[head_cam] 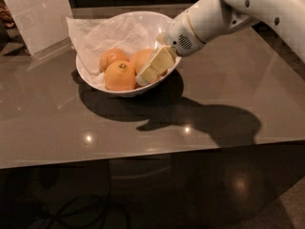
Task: Pick orange from white bowl
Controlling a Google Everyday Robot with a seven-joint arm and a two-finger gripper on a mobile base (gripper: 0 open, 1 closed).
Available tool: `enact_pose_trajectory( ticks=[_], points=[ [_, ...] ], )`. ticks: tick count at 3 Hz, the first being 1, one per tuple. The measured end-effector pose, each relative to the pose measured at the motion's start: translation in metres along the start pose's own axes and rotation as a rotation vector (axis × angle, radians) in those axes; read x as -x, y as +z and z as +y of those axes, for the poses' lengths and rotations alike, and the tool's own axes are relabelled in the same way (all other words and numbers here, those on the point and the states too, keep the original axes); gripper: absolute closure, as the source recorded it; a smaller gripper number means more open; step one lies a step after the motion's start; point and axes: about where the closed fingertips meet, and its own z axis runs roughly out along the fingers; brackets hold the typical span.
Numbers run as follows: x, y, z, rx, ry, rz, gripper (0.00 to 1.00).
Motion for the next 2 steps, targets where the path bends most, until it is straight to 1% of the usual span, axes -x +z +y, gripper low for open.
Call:
enact_pose_trajectory(
  ticks=[1, 2],
  points=[
    [-0.0074, 0.0138, -0.0024, -0.015, 0.04, 0.002, 0.0],
    [-0.0074, 0.0144, -0.0025, -0.015, 0.04, 0.001, 0.19]
  ],
)
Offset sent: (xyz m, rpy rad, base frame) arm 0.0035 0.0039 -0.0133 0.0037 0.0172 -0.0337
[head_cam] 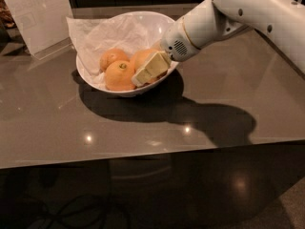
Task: Pick orange from white bowl
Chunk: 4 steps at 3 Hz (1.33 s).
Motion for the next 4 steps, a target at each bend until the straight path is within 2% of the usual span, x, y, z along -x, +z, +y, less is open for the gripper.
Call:
enact_pose_trajectory(
  ticks=[3, 4],
  points=[
    [0.0, 0.0001, 0.0, 0.0, 0.0, 0.0, 0.89],
    [0.0001, 0.0, 0.0001, 0.0, 0.0, 0.0, 1.0]
  ],
)
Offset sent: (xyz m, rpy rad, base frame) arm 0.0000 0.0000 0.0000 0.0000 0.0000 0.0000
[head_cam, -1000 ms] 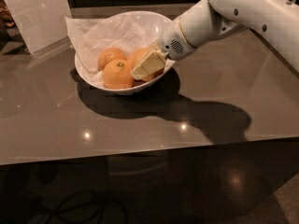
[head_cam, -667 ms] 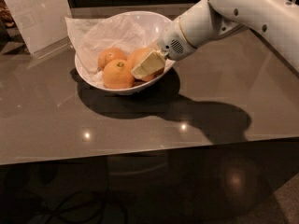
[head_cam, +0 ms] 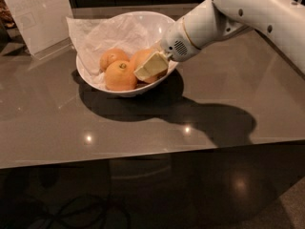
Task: Pick orange from white bowl
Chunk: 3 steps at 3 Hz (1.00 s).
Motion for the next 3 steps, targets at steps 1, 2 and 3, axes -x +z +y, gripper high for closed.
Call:
enact_pose_trajectory(
  ticks=[1, 2, 3],
  points=[
    [0.015, -0.014, 0.013, 0.007, -0.083, -0.001, 1.0],
    [0.034, -0.042, 0.033, 0.043, -0.17, -0.076, 1.0],
    [0.041, -0.073, 0.06, 0.113, -0.217, -0.175, 1.0]
  ],
)
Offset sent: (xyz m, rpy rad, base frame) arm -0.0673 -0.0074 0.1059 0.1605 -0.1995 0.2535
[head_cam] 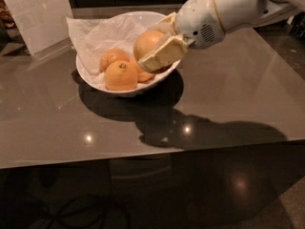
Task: Pick orange from white bowl
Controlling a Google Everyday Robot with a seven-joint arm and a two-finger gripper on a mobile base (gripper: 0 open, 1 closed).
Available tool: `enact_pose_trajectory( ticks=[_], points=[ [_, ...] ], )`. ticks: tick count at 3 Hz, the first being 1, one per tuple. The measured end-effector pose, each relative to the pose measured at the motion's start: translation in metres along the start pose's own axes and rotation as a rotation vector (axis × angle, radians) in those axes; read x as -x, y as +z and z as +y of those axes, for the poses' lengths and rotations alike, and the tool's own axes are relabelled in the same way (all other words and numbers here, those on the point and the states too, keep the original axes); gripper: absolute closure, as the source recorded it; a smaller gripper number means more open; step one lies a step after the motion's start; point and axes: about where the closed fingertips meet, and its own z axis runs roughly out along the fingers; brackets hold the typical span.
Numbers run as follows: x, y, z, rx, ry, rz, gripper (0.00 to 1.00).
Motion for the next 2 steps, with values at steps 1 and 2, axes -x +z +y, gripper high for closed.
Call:
enact_pose_trajectory(
  ticks=[1, 2],
  points=[
    [0.005, -0.026, 0.032, 0.022, -0.016, -0.13, 1.0],
    [0.003, -0.046, 0.039, -0.002, -0.005, -0.169, 1.0]
  ],
)
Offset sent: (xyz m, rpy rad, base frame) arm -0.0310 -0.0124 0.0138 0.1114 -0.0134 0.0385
